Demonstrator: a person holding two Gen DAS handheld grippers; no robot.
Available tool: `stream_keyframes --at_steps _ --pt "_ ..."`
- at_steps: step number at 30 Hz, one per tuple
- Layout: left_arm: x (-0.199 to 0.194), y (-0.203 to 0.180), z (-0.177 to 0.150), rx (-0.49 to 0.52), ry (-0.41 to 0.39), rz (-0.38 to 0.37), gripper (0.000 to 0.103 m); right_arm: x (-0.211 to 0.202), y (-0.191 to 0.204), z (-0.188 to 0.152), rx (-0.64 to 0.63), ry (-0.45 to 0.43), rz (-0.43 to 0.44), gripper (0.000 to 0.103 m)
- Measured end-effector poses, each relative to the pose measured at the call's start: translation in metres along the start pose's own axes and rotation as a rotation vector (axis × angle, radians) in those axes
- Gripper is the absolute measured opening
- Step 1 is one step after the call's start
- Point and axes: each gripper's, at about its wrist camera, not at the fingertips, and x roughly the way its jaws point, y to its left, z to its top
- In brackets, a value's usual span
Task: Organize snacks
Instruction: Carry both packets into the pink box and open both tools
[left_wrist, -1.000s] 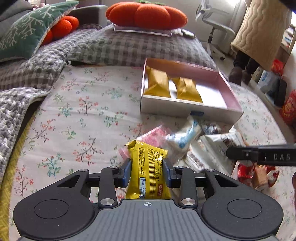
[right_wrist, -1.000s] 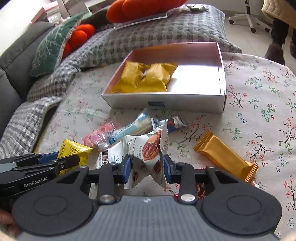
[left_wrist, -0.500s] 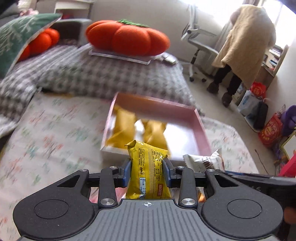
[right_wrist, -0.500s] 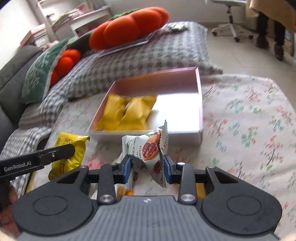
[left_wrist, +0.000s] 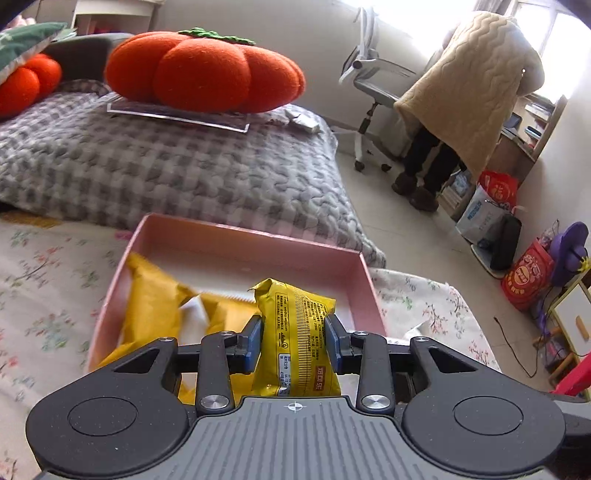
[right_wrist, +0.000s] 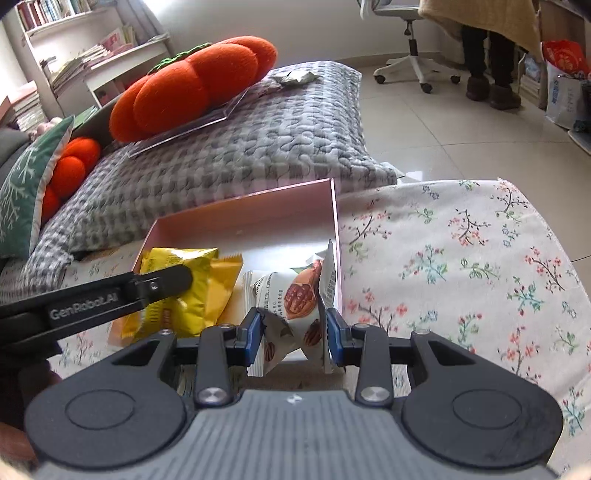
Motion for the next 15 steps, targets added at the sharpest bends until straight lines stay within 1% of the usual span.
stream_keyframes --at_steps 2,5,6,9,10,11,12,13,15 --pt "0.009 -0.004 0.000 0.013 0.008 0.005 0.033 0.005 0.001 0.001 -0.007 0.005 -0.003 0.033" --pt "0.024 -0.005 -0.006 0.030 0.041 0.022 0.034 0.013 0.000 0.002 -0.014 0.014 -0.012 0.034" --pt "0.025 -0.004 -0.008 0.040 0.036 0.032 0.035 0.014 -0.001 0.001 -0.011 0.016 -0.008 0.035" --pt "0.024 0.002 -0.008 0.053 0.035 0.050 0.036 0.014 0.000 0.001 -0.025 0.019 0.012 0.039" --pt "0.019 0.004 -0.007 0.054 0.029 0.055 0.037 0.012 0.002 0.001 -0.033 0.011 0.017 0.044" --pt "0.014 0.006 -0.006 0.059 0.020 0.058 0.042 0.010 0.003 0.001 -0.041 0.004 0.022 0.048" --pt "0.008 0.008 -0.005 0.067 0.009 0.063 0.047 0.006 0.004 0.001 -0.050 -0.008 0.023 0.055" --pt "-0.001 0.011 -0.004 0.075 -0.002 0.074 0.049 0.001 0.004 0.002 -0.055 -0.024 0.017 0.059" --pt "-0.017 0.018 -0.001 0.078 -0.012 0.099 0.057 -0.008 0.002 0.004 -0.045 -0.053 0.000 0.061"
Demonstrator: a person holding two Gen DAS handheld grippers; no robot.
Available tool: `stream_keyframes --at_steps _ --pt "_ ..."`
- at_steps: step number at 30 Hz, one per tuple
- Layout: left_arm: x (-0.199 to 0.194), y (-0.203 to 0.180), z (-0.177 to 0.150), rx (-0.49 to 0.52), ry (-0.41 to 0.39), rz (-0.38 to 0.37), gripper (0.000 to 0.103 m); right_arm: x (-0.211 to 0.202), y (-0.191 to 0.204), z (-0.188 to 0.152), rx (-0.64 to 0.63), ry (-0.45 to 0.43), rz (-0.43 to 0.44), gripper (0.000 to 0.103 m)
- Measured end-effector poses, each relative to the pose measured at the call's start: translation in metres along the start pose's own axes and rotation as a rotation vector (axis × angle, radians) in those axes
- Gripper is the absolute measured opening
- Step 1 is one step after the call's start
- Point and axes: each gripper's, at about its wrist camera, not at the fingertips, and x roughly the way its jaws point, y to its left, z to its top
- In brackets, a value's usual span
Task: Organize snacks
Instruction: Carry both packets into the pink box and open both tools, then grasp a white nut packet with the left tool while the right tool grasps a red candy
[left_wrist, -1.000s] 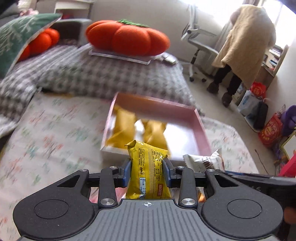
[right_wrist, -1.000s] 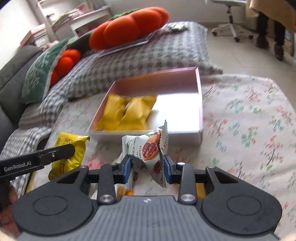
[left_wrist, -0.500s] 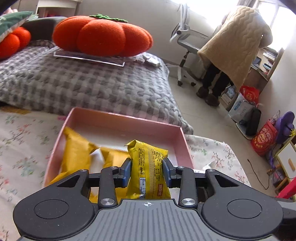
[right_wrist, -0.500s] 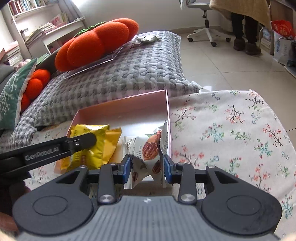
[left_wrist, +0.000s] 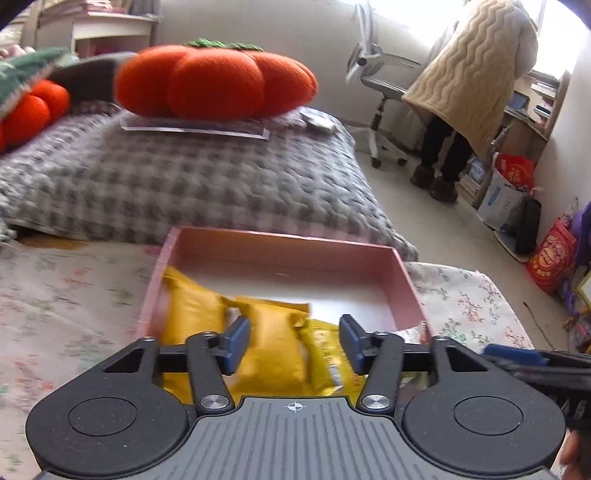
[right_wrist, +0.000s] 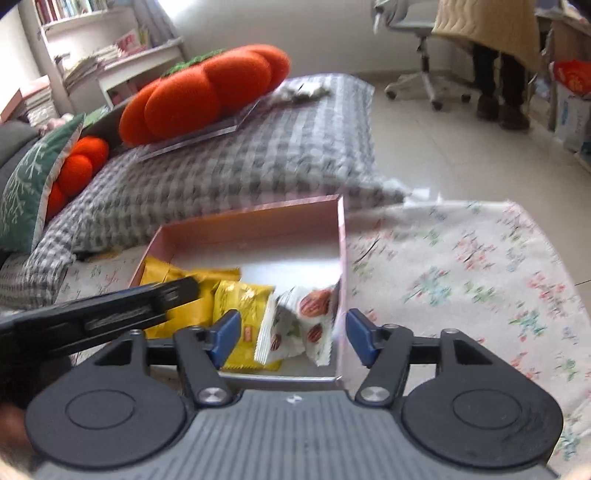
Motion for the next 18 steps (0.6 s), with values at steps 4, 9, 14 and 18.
stream_keyframes --at_steps 4,9,14,18 --pt "-0.029 0.018 0.000 0.025 -0.017 0.084 0.075 -0.013 -0.005 -0.002 0.022 0.007 0.019 0.063" --pt "-0.048 0.042 -0.018 0.016 0.074 0.147 0.079 -0.019 0.000 -0.014 -0.013 0.068 0.030 0.069" --pt "-0.056 0.050 -0.044 0.030 0.160 0.142 0.079 -0.014 0.006 -0.025 0.012 0.154 0.070 0.069" --pt "-0.068 0.042 -0.058 0.087 0.161 0.123 0.080 -0.024 0.017 -0.038 0.040 0.201 0.127 0.069"
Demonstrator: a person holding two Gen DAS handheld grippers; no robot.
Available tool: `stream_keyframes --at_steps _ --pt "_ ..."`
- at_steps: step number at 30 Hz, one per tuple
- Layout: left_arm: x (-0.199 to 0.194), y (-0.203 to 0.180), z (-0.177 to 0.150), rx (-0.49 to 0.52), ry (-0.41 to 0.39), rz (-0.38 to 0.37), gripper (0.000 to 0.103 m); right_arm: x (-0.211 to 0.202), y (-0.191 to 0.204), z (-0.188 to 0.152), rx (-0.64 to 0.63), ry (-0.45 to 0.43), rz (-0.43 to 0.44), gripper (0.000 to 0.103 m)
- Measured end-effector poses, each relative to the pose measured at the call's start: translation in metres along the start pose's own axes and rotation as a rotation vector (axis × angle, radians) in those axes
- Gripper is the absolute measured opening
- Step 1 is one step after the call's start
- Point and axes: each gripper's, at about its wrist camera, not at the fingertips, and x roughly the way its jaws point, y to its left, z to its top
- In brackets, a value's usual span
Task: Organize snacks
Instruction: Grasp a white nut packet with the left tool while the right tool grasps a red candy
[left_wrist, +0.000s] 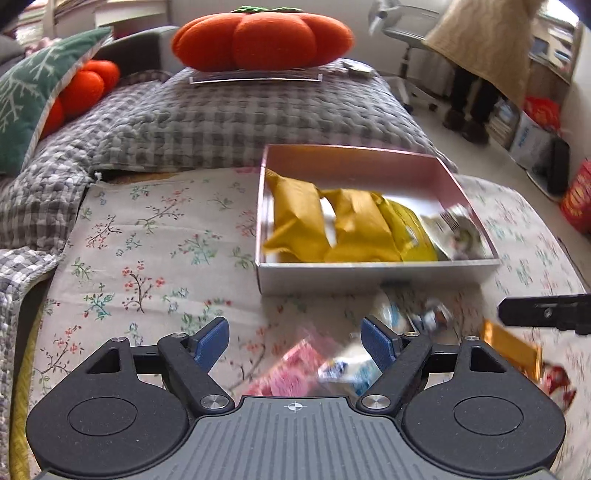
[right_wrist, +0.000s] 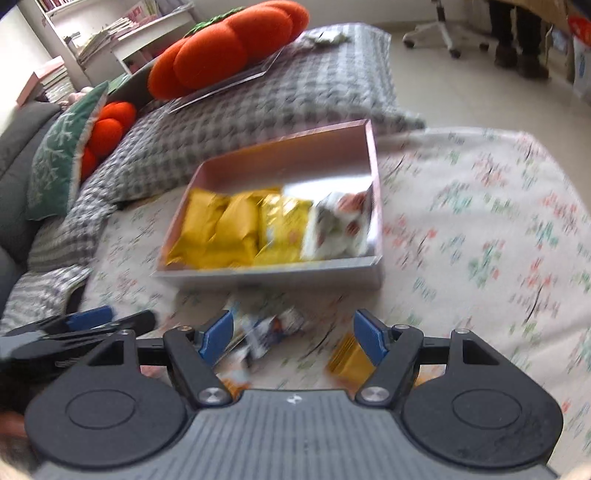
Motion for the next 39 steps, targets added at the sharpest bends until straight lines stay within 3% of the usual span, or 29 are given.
stream_keyframes --at_steps 7,16,22,26,28,32,39 --pt "-0.017 0.001 -0.020 0.017 -0.009 -0.030 0.080 -0.001 0.027 -0.033 -0.094 0.078 0.030 0.069" --pt "-0.025 -0.036 -0.054 0.227 0.028 -0.187 0.080 -0.017 0.002 -0.039 -0.075 0.063 -0.025 0.068" --pt "-0.020 -0.055 -0.067 0.322 0.046 -0.190 0.080 -0.022 0.007 -0.048 -0.134 0.072 -0.034 0.068" --pt "-0.012 -0.061 -0.073 0.360 0.050 -0.145 0.079 -0.023 0.001 -0.049 -0.113 0.076 -0.055 0.068" --pt "-0.008 -0.059 -0.073 0.344 0.058 -0.146 0.077 -0.021 0.002 -0.051 -0.117 0.084 -0.057 0.067" --pt "-0.007 -0.061 -0.074 0.344 0.066 -0.175 0.058 -0.011 0.003 -0.055 -0.131 0.120 -0.086 0.063" --pt "-0.007 -0.060 -0.073 0.346 0.052 -0.167 0.048 0.007 -0.004 -0.061 -0.156 0.160 -0.177 0.055"
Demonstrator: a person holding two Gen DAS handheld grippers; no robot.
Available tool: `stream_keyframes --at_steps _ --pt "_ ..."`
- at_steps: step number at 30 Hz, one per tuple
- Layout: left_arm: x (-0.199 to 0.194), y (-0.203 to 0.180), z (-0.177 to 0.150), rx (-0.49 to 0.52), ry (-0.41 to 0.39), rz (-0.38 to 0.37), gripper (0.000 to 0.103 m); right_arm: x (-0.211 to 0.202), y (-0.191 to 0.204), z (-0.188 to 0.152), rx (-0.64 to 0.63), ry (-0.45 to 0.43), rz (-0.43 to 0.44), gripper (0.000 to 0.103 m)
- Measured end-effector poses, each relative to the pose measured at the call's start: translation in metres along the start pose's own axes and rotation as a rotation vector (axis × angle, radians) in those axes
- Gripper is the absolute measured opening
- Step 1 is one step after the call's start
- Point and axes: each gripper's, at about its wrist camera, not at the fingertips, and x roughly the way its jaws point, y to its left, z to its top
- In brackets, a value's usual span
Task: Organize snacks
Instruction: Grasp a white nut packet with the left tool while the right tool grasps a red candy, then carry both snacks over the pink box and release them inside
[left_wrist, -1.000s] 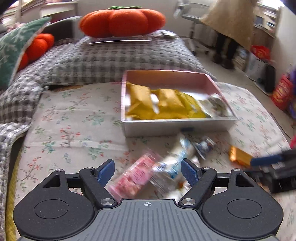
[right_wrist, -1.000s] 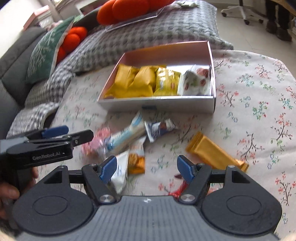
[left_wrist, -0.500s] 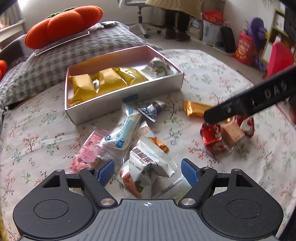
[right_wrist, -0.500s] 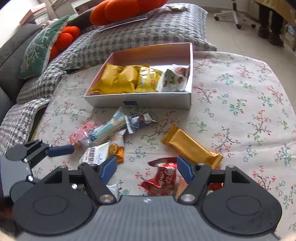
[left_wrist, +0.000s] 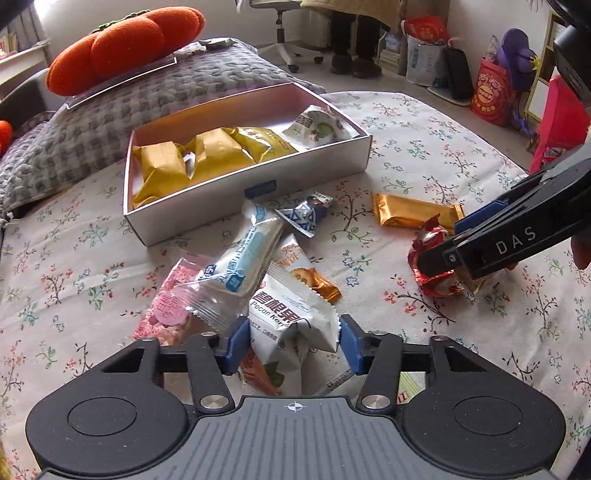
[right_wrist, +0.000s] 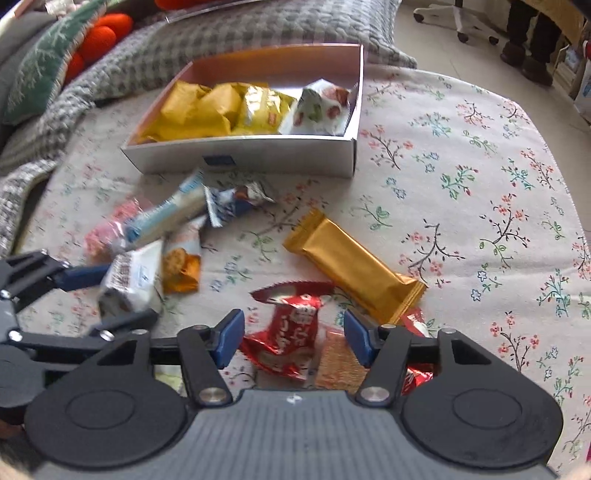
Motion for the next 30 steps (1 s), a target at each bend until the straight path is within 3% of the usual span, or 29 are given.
stream_keyframes --at_steps 5,9,11,21,24,30 --pt "0.000 0.005 0.001 -0.025 -0.005 -0.004 0.044 0.005 0.000 -0.001 0.001 0.003 -0.003 0.047" --pt "-0.001 0.010 0.003 -0.060 -0.003 -0.006 0.041 0.011 0.005 -0.002 -0.022 0.018 -0.015 0.028" --pt "-0.004 0.015 0.004 -0.091 -0.005 -0.017 0.040 0.009 0.006 -0.002 -0.026 0.011 -0.006 0.024" --pt "-0.022 0.025 0.012 -0.174 -0.053 -0.083 0.040 -0.005 -0.001 0.004 0.001 -0.052 0.022 0.023" --pt "-0.029 0.024 0.016 -0.153 -0.090 -0.043 0.040 -0.007 -0.003 0.006 0.006 -0.070 0.019 0.023" --pt "-0.035 0.040 0.021 -0.201 -0.127 0.016 0.040 -0.011 -0.004 0.008 0.011 -0.098 0.008 0.023"
